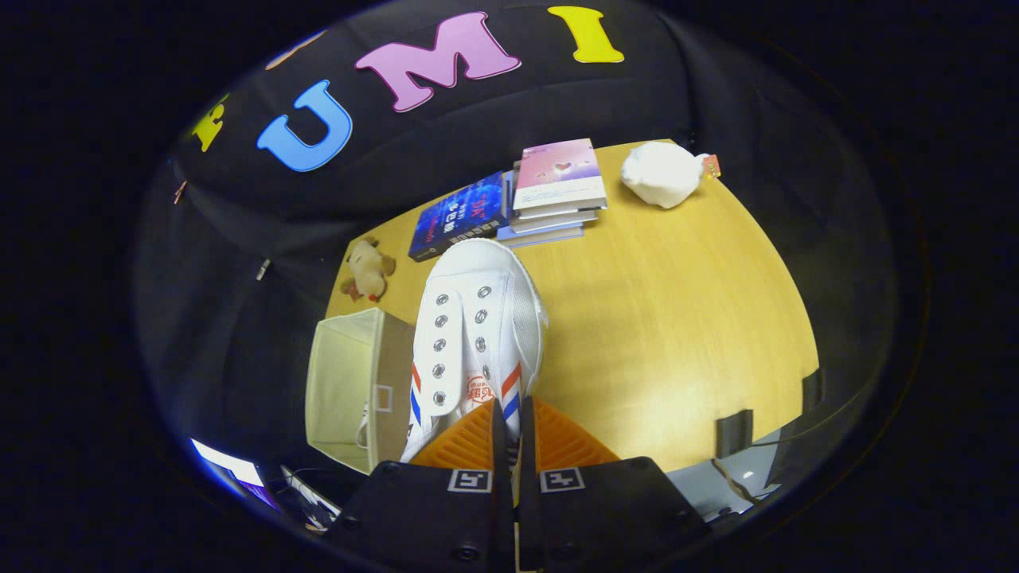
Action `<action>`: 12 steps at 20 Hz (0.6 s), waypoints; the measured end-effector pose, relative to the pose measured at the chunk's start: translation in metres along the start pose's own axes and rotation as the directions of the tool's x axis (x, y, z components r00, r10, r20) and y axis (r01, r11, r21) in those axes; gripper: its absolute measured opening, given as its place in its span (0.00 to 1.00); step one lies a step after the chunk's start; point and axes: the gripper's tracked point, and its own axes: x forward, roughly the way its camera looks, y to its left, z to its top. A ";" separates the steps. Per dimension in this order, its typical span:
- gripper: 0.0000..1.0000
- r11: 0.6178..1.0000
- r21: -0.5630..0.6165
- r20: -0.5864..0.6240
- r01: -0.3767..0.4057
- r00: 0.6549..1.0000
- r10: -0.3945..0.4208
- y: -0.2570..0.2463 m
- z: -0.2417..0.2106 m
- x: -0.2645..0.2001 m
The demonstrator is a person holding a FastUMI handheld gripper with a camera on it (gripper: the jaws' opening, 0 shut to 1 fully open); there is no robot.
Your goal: Open the storage box then place both shoes into the box .Put the left shoe in first, then the right shoe, with the right side of both shoes facing outward in a uniform manner.
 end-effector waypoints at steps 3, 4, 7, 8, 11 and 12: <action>0.07 1.000 -0.005 0.010 -0.030 1.000 0.030 0.057 -0.011 0.002; 0.07 0.999 -0.008 0.013 -0.039 0.999 0.040 0.074 -0.014 0.005; 0.07 0.996 -0.012 -0.004 -0.092 0.996 0.092 0.125 -0.028 0.016; 0.07 0.994 -0.017 -0.014 -0.104 0.995 0.103 0.139 -0.033 0.022; 0.07 0.992 -0.067 -0.051 -0.103 0.994 0.099 0.168 -0.051 0.044; 0.07 0.992 -0.081 -0.064 -0.095 0.994 0.090 0.173 -0.057 0.052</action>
